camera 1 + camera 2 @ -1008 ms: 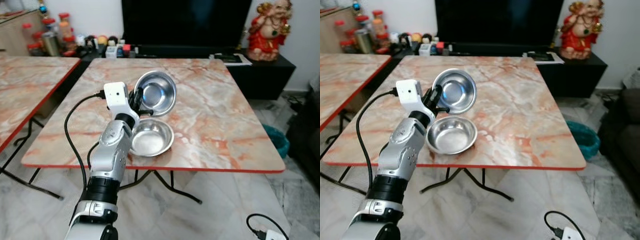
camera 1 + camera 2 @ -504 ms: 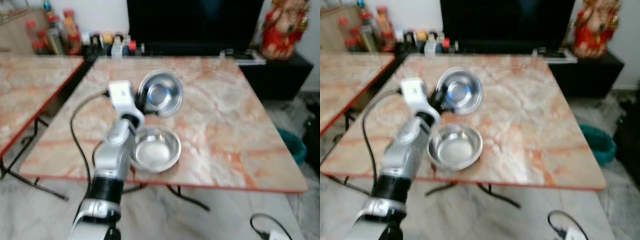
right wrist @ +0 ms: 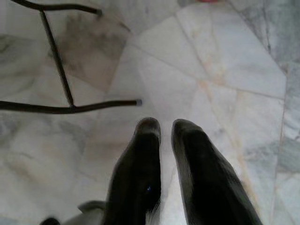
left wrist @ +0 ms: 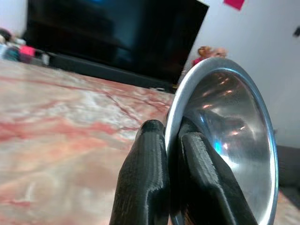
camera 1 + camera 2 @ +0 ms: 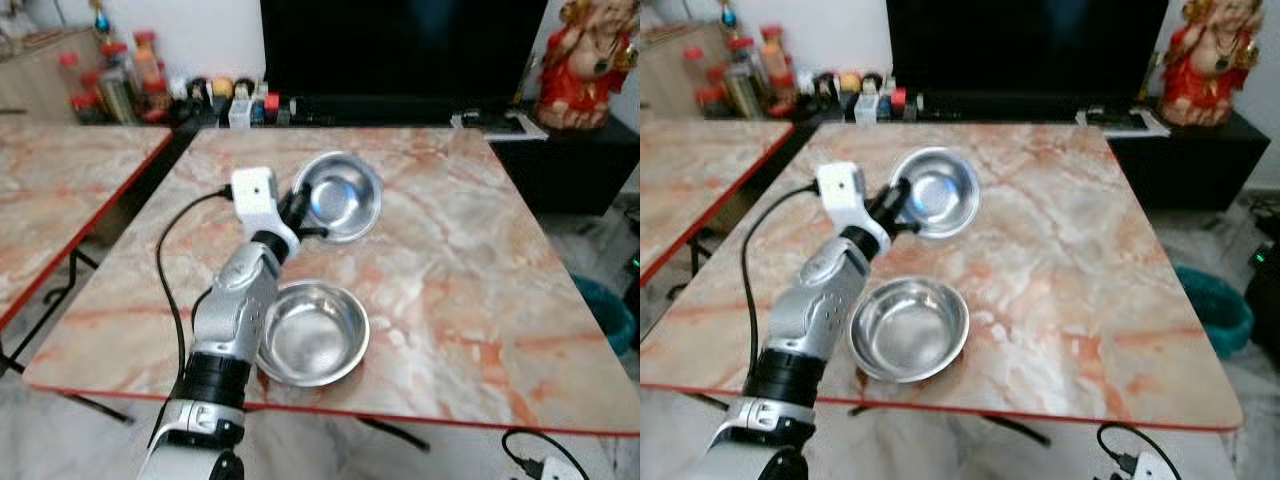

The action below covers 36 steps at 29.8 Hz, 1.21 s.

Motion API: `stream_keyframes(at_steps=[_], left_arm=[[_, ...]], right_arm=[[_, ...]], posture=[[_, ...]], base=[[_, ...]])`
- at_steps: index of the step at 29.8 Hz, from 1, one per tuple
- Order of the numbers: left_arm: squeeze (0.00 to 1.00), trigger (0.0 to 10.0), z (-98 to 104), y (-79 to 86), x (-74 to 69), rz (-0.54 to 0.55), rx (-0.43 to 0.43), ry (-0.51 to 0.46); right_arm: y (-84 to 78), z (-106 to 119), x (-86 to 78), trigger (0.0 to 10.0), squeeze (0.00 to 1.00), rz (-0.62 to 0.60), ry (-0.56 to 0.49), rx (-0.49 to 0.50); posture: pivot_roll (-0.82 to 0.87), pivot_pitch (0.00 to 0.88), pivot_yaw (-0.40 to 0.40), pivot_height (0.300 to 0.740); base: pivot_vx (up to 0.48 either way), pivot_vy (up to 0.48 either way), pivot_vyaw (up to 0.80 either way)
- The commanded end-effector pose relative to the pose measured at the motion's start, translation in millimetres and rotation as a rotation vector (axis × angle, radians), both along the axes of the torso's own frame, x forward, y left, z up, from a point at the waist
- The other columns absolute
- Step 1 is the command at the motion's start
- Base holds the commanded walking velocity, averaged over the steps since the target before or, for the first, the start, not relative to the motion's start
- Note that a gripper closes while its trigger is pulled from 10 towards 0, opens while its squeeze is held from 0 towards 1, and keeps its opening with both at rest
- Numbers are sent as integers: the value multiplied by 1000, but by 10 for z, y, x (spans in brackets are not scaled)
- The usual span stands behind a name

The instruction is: Setting the table

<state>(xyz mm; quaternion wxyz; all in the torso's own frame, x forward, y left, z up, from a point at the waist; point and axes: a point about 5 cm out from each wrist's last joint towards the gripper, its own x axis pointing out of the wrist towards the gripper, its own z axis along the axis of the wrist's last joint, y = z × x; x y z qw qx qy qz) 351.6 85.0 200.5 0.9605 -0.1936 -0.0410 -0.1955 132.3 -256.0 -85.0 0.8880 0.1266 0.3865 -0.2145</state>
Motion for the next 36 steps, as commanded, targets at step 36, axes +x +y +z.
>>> stream_keyframes(at_steps=[36], left_arm=[[0, 10000, -405, 136, -488, -375, 215, 508]], right_arm=[[58, -29, -27, 10000, 0, -6, 12, 21]], posture=[[43, 0, 15, 740]], base=[[0, 0, 0]])
